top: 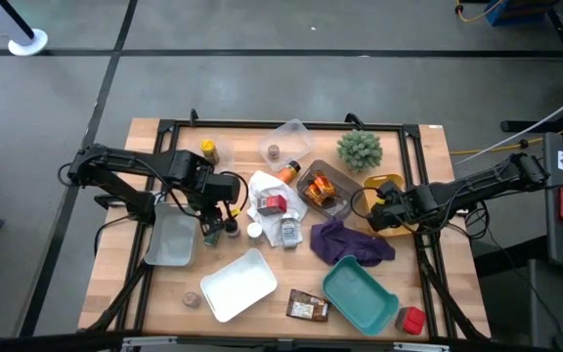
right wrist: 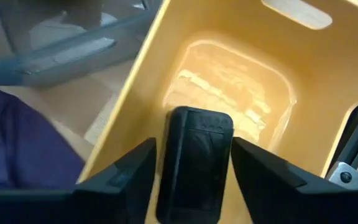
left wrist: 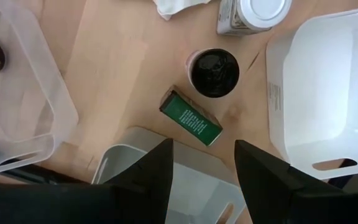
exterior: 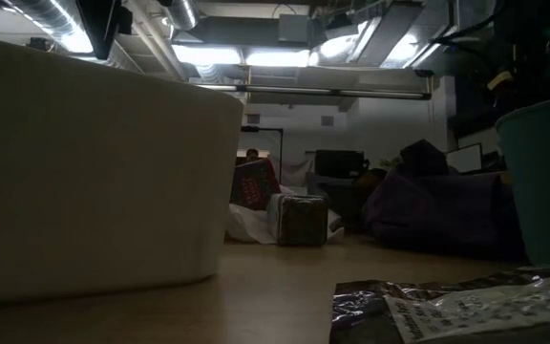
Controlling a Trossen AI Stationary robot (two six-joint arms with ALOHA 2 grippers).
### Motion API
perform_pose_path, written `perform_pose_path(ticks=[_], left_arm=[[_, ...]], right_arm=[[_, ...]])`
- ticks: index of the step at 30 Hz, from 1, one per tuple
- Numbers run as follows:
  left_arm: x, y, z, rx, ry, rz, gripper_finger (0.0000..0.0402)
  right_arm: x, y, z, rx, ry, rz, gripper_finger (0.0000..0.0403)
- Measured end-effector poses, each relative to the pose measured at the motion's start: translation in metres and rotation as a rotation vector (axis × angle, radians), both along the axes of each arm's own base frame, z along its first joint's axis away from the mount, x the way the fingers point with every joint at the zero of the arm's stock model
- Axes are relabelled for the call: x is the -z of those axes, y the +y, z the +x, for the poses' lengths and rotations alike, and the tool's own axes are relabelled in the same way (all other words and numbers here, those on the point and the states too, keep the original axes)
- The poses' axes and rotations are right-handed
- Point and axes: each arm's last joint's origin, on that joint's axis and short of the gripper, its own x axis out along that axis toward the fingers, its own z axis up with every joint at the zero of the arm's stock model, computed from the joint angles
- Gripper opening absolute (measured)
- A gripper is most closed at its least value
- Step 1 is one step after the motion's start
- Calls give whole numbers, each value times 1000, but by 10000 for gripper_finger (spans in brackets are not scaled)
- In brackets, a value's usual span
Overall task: Sort spices by type
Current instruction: Put the right black spice can into the yellow bin, then put the black spice can into the yellow bin
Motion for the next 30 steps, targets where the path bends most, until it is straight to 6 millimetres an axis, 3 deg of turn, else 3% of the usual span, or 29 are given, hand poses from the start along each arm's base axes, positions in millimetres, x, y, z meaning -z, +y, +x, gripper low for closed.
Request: perform_pose_path(ticks=[5, 11, 21, 30], left_arm=[[0, 0, -4, -29, 37, 2, 155], [5, -4, -8, -159, 87, 0, 155], [58, -18, -7, -265, 139, -23, 155], [91, -19, -5, -357, 114, -57, 155]], right_arm=[[2, 0, 0, -1, 16, 4, 250], [1, 1, -3, -36, 52, 65, 268], [-1, 1, -4, -54, 53, 59, 269], [-30, 1, 2, -98, 3, -10, 269]])
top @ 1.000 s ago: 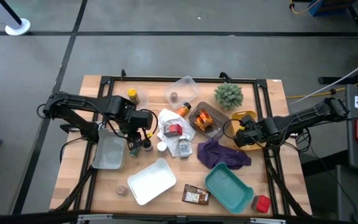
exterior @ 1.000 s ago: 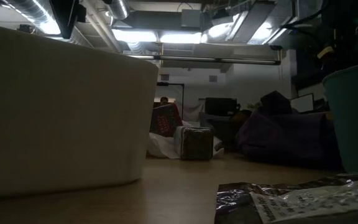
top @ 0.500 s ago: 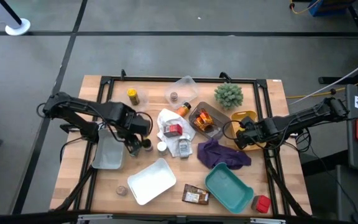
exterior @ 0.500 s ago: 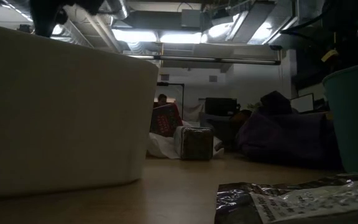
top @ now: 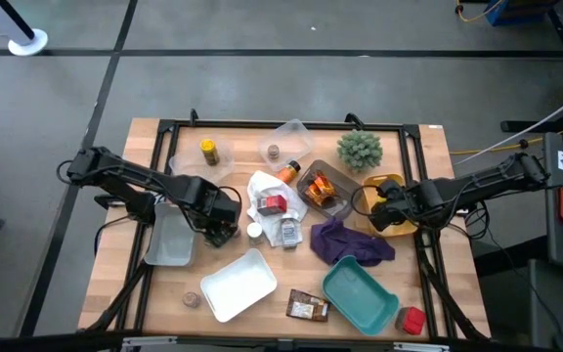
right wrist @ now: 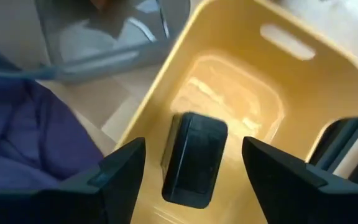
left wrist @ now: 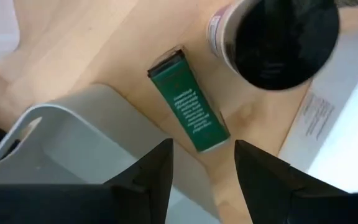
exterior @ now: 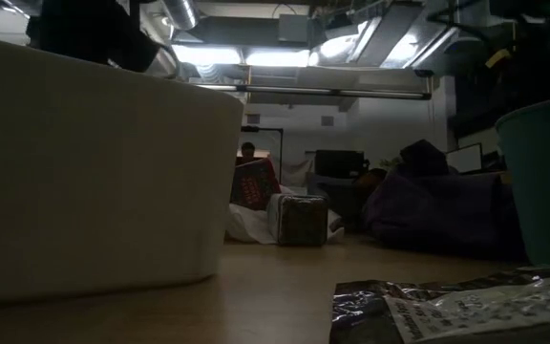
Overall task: Sort spices by type
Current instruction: Put the black spice can into the yellow bin
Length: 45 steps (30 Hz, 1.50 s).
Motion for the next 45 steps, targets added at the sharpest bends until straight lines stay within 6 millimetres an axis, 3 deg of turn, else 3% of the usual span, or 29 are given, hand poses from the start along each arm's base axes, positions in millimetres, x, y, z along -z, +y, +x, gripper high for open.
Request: perform_pose_path(ticks=[15, 39, 45], left_arm=[[39, 1, -4, -87, -26, -5, 155], [41, 3, -4, -143, -32, 49, 155], [55, 3, -7, -167, -38, 51, 155]], right_arm=[[-41, 1, 10, -114, -110, -60, 269], [-43, 1, 11, -153, -103, -70, 269], [-43, 1, 11, -155, -102, -71, 269]])
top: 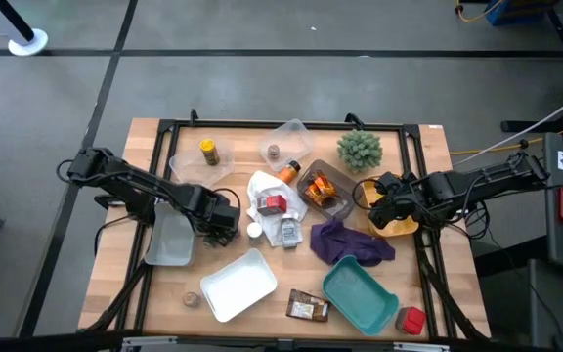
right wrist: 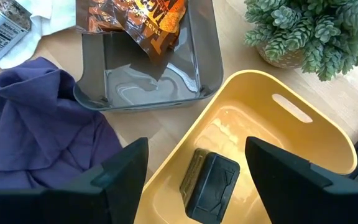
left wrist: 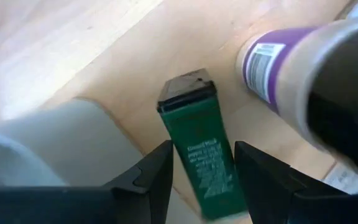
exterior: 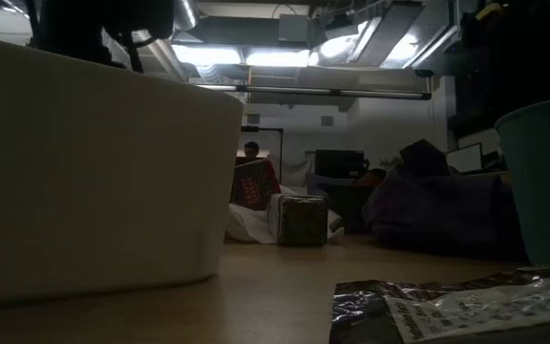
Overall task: Sort spices by type
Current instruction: Put the black spice can into the yellow bin
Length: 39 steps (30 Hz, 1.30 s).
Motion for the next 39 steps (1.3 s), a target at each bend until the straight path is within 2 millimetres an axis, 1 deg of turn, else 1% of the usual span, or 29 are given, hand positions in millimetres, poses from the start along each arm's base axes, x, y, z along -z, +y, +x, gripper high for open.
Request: perform_pose_path(ticks=[2, 5, 11, 13, 17, 25, 30, 34, 39], left_arm=[[6, 0, -1, -3, -9, -2, 155], [11, 0, -1, 0, -34, -6, 155], [12, 0, -1, 26, -40, -5, 152], [12, 0, -1, 28, -42, -6, 140], [12, 0, -1, 28, -37, -9, 98], [11, 0, -1, 37, -39, -10, 95], [5, 1, -7, 35, -61, -10, 95], [-8, 2, -11, 35, -127, -22, 96], [-23, 4, -19, 42, -208, -36, 97]], right_arm=[[0, 0, 0, 0, 0, 0, 269], [0, 0, 0, 0, 0, 0, 269], [0, 0, 0, -1, 0, 2, 269], [0, 0, 0, -1, 0, 2, 269], [0, 0, 0, -1, 0, 2, 269], [0, 0, 0, -2, 1, 3, 269], [0, 0, 0, -2, 0, 3, 269], [0, 0, 0, -6, 1, 1, 269], [-1, 1, 2, -59, -2, -14, 269]])
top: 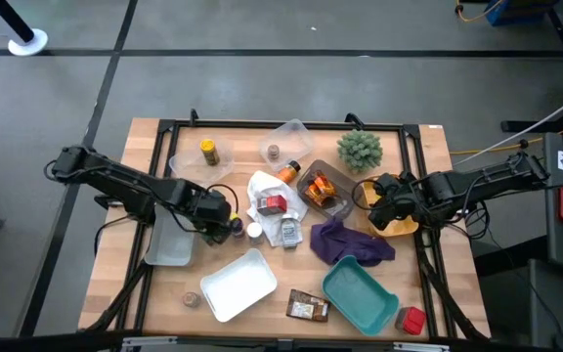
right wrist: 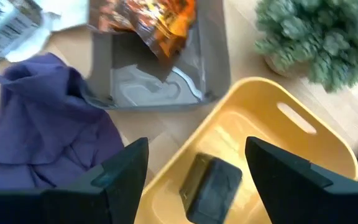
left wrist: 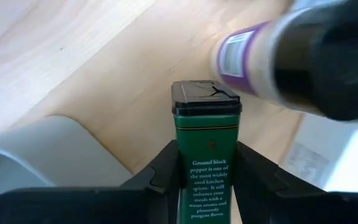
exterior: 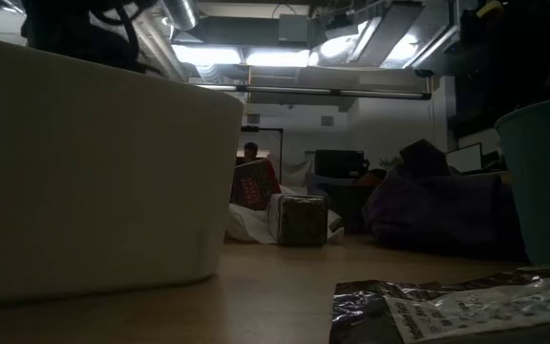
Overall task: Sort spices by type
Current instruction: Put the black spice can into the yellow bin
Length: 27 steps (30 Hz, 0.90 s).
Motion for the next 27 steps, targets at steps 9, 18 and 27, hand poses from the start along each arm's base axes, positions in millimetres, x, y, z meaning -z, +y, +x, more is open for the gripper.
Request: perform_pose_path(ticks=[9, 18, 27], left_arm=[[-29, 5, -25, 47, -120, -10, 97], [-56, 10, -51, 154, -298, -8, 99], [-83, 11, -28, 300, -689, 218, 100]], right_arm=[[-8, 5, 17, -169, -143, -36, 269], [-21, 10, 36, -286, -340, -80, 269], [-39, 14, 50, -359, -552, -110, 269]])
